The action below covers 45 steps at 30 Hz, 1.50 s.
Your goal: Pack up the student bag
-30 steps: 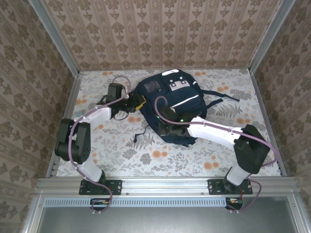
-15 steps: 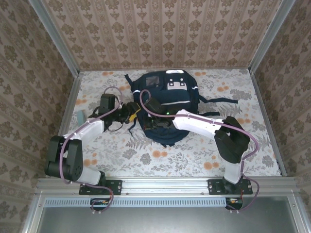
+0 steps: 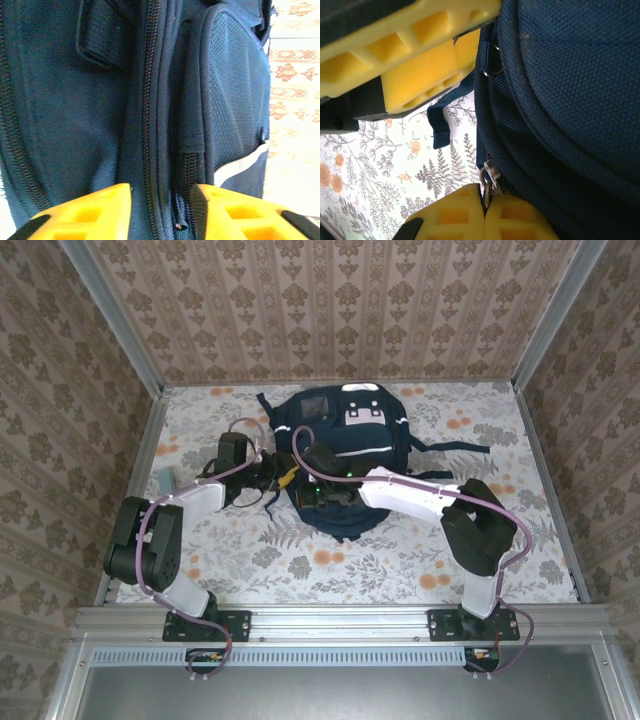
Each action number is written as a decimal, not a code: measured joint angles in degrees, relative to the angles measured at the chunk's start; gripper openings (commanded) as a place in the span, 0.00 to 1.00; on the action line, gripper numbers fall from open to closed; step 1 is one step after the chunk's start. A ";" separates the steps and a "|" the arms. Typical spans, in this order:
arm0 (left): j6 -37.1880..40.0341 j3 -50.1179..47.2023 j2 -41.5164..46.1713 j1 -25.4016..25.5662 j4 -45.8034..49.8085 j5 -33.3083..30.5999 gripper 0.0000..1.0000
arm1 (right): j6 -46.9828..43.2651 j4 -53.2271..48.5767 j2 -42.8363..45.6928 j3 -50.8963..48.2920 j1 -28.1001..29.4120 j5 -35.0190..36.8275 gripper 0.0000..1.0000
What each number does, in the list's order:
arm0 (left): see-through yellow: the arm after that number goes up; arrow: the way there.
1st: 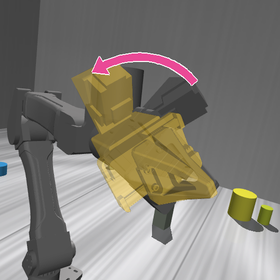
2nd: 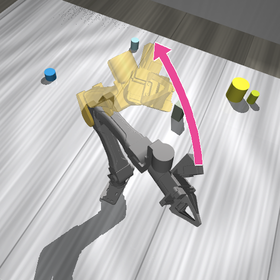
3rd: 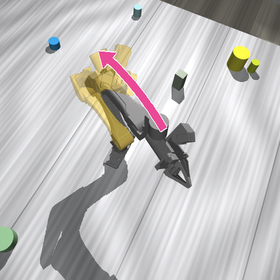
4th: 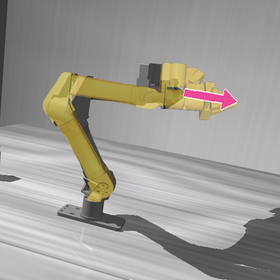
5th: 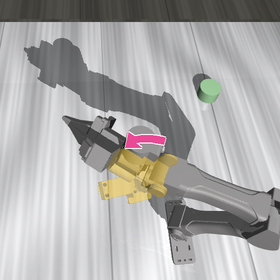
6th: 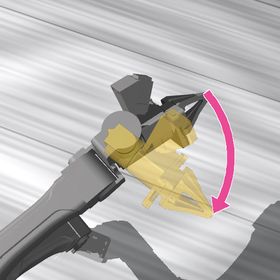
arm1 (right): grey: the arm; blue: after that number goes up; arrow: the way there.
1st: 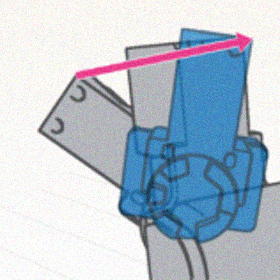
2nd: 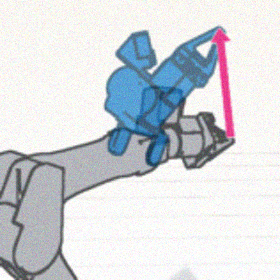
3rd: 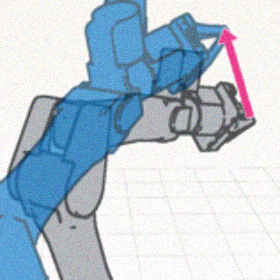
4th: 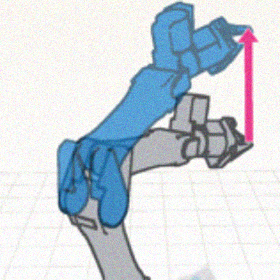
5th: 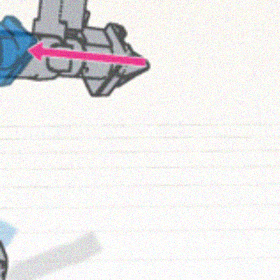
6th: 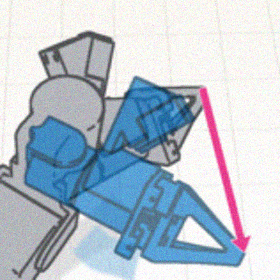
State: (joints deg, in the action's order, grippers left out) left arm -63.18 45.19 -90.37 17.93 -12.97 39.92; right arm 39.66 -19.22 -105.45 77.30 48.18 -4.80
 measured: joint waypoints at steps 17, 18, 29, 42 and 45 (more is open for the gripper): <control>-3.23 -0.22 -1.62 -0.13 -6.16 1.51 0.00 | 1.46 1.49 4.63 -4.50 -0.37 1.33 0.00; -3.21 -0.22 -1.62 -0.15 -6.14 1.57 0.00 | 1.44 0.87 5.16 -4.81 -0.35 1.81 0.00; -0.42 -0.20 -1.62 -2.47 -4.96 2.21 0.00 | 1.40 -8.92 16.37 -12.37 -1.22 14.40 0.00; 6.25 2.86 -1.51 -7.06 3.56 2.34 0.10 | 0.92 -13.42 20.96 -14.10 -7.39 15.63 0.00; 8.11 3.10 0.00 -9.94 7.30 1.53 0.31 | -0.24 -11.76 19.82 -13.14 -6.12 11.65 0.00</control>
State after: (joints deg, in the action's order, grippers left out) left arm -55.07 48.29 -90.37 7.99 -5.67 41.45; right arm 39.42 -30.98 -85.62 64.16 42.06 6.85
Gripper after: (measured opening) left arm 0.197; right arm 0.059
